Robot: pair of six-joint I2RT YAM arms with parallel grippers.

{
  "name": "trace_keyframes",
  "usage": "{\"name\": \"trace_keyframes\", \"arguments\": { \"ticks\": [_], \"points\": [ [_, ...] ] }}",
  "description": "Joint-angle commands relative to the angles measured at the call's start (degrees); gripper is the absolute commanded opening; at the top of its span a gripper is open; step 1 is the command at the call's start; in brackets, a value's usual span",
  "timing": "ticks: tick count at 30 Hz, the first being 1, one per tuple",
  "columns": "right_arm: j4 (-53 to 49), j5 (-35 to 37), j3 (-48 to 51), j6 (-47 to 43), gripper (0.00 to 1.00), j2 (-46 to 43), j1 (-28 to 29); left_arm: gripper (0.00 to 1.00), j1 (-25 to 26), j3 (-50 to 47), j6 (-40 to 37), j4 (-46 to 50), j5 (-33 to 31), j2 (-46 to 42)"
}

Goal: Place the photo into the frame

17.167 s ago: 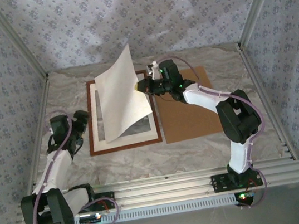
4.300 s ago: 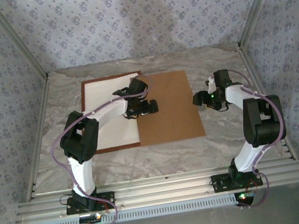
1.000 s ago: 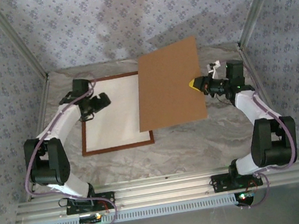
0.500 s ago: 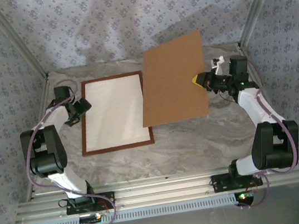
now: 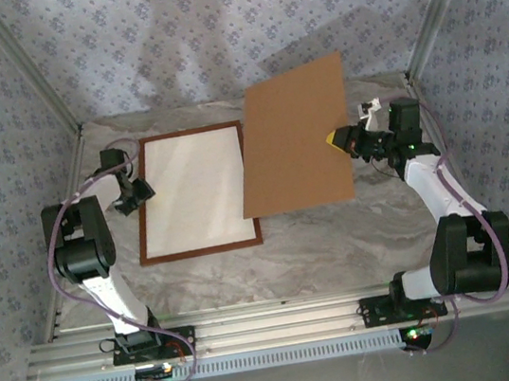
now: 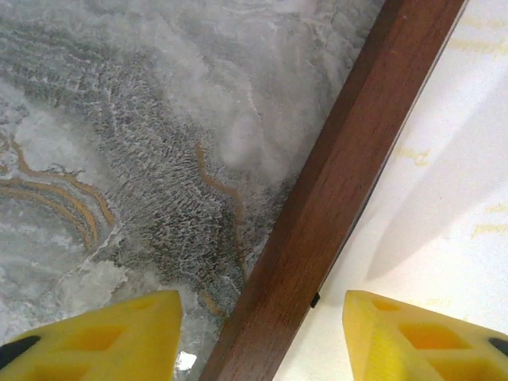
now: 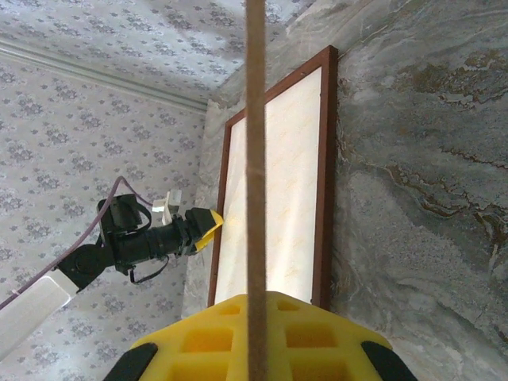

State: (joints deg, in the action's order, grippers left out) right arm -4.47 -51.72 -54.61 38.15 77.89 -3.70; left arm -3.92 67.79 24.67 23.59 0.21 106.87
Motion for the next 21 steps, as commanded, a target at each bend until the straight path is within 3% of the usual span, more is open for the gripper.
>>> {"name": "trace_keyframes", "arguments": {
  "ticks": [1, 7, 18, 21],
  "points": [
    [3.42, -0.59, -1.98, 0.12, 0.0, -2.15, 0.38, 0.5, 1.47, 1.45, -2.81, 2.49, -1.98, 0.66],
    [2.57, -0.13, -1.97, -0.25, 0.0, -1.77, 0.98, 0.3, 5.08, 3.1, -5.56, 4.25, -2.38, 1.5],
    [-1.65, 0.37, -2.61, -1.62, 0.0, -3.07, 0.75, 0.27, 14.21, 4.76, -10.05, 6.35, -2.5, 2.54],
    [-2.31, 0.31, -2.84, -3.53, 0.0, -3.65, 0.33, 0.22, 17.29, 5.57, -11.63, 7.22, -2.91, 3.45]
  ]
}}
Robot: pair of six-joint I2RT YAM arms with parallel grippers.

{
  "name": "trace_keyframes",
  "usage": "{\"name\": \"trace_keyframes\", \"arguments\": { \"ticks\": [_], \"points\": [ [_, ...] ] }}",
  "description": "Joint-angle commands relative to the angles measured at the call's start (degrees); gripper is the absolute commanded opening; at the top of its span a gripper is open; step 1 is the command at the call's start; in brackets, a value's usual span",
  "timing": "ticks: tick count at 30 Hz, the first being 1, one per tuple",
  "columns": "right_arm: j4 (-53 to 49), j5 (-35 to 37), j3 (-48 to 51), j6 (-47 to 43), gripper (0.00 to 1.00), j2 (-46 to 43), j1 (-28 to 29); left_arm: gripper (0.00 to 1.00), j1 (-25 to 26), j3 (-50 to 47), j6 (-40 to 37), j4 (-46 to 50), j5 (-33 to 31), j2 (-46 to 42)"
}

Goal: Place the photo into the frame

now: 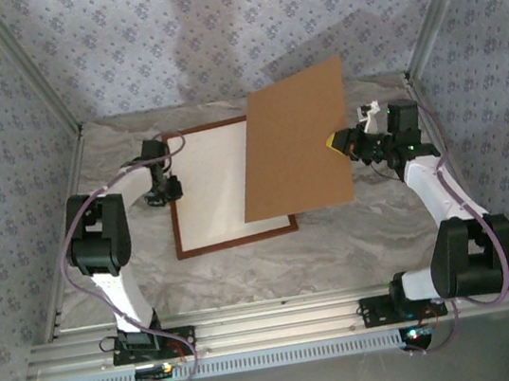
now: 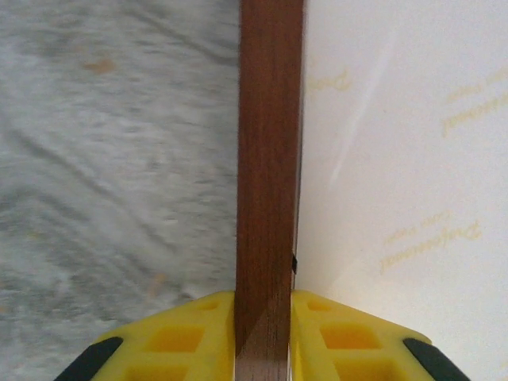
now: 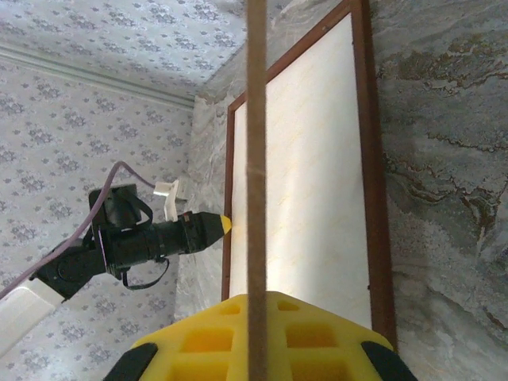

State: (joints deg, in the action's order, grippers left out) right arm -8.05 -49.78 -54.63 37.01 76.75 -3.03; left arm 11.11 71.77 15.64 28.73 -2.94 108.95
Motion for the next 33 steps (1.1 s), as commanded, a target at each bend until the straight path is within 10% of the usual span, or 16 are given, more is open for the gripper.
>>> {"name": "trace_keyframes", "arguments": {
  "ticks": [1, 16, 23, 31, 33],
  "points": [
    [1.03, -1.71, -2.79, -2.42, 0.0, -2.61, -0.52, 0.2, 3.24, 1.88, -3.16, 2.33, 0.2, 1.73],
    [-2.54, -3.77, -3.47, -4.58, 0.0, -3.73, -1.87, 0.28, 11.65, 4.41, -0.31, 5.13, 0.36, 3.21],
    [1.62, -1.35, -0.53, -1.42, 0.0, -3.63, 0.8, 0.68, 11.11, 3.51, 5.21, 5.52, 1.78, -0.35],
    [6.62, 5.03, 1.49, 4.51, 0.0, -1.76, 8.23, 0.78, 3.86, -3.76, 12.06, -1.73, 12.48, -9.18],
    [8.36, 7.34, 2.25, 6.5, 0.0, -1.13, 9.96, 0.98, 1.74, -6.79, 13.79, -5.29, 16.47, -11.74]
  ]
}}
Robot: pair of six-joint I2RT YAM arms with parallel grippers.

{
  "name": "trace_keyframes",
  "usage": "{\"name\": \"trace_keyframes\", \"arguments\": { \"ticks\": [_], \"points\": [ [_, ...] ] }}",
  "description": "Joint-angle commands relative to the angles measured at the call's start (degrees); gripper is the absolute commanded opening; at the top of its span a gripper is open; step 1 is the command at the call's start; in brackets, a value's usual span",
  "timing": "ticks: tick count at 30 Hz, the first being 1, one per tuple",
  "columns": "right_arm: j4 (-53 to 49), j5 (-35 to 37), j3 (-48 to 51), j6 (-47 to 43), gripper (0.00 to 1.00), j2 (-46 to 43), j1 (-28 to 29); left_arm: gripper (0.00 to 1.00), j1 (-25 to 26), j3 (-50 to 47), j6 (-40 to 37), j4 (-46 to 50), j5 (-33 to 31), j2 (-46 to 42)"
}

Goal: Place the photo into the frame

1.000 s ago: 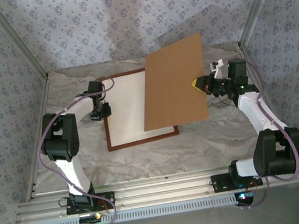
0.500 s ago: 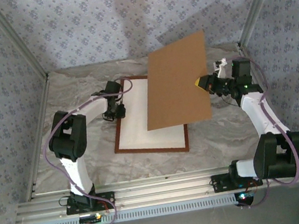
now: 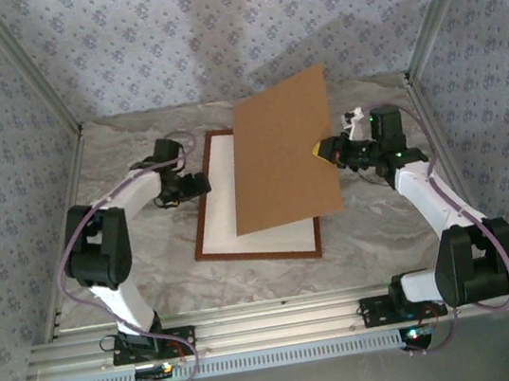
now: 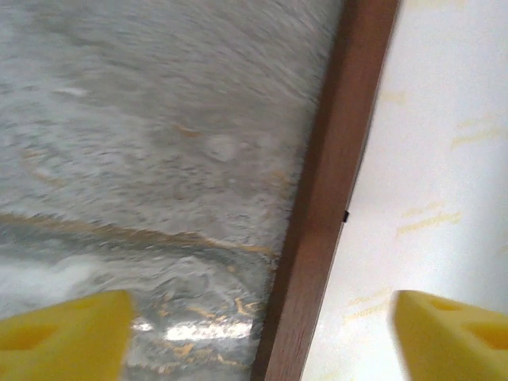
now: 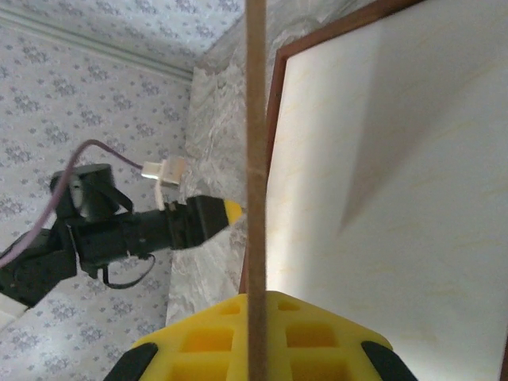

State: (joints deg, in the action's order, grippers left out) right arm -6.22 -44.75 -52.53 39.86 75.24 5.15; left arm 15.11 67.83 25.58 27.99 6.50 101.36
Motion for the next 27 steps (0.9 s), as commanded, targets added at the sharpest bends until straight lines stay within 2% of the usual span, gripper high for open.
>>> {"name": "trace_keyframes", "arguments": {
  "ticks": [1, 7, 15, 27],
  "points": [
    [8.1, 3.39, 0.83, 4.9, 0.0, 0.63, 2.94, 0.99, -3.22, -4.62, 4.8, -6.46, 8.65, -5.61],
    [15.84, 7.09, 4.02, 10.45, 0.0, 2.4, 7.7, 0.99, -5.0, -11.19, 6.4, -11.25, 10.79, -11.53],
    [24.59, 9.97, 6.74, 15.89, 0.0, 5.86, 11.7, 0.99, -5.01, -17.87, 8.42, -17.63, 14.81, -12.58],
    [27.31, 10.96, 7.96, 20.42, 0.0, 7.6, 14.1, 0.98, -3.8, -22.41, 11.54, -22.87, 16.43, -12.21]
  ]
}}
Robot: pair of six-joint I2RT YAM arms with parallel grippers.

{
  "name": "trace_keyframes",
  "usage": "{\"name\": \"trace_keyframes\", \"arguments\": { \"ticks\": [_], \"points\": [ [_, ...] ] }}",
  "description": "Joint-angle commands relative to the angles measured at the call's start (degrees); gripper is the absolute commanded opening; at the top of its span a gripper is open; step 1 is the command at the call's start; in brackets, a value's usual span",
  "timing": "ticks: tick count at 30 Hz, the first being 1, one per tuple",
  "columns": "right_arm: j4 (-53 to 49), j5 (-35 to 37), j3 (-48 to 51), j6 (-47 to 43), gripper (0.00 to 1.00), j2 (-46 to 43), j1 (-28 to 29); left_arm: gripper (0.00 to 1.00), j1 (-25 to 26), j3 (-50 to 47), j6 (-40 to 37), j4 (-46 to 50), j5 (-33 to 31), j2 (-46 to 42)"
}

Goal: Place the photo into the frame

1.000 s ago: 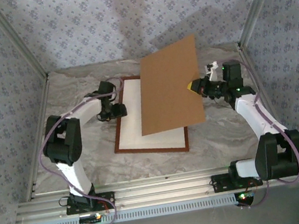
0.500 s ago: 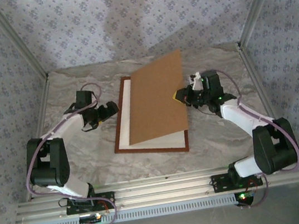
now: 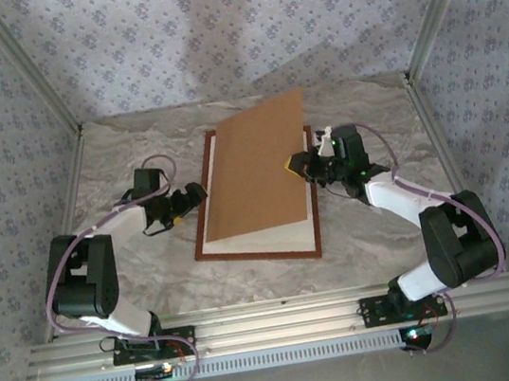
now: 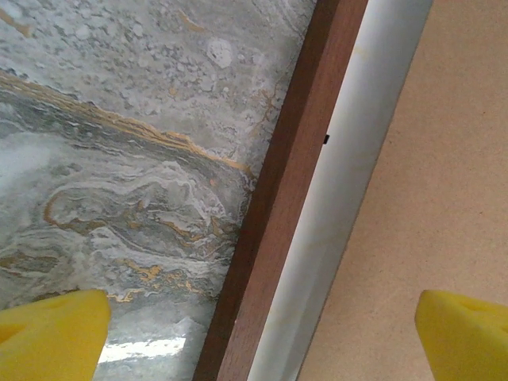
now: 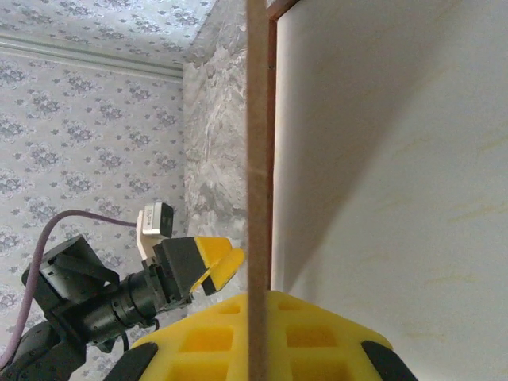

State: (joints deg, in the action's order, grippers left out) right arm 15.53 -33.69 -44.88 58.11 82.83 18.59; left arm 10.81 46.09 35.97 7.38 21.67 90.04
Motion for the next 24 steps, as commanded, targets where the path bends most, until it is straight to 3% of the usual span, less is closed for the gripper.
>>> {"name": "trace_keyframes", "arguments": {
  "ticks": [1, 24],
  "points": [
    [5.56, 0.0, 0.67, 2.55, 0.0, -0.03, 0.73, 0.98, 0.69, -0.78, 1.21, -2.28, 1.27, -0.85],
    [5.97, -1.5, 4.74, 3.78, 0.0, -0.29, 0.82, 0.99, 2.68, -0.25, 0.23, -1.84, 1.01, 0.34]
  ]
}}
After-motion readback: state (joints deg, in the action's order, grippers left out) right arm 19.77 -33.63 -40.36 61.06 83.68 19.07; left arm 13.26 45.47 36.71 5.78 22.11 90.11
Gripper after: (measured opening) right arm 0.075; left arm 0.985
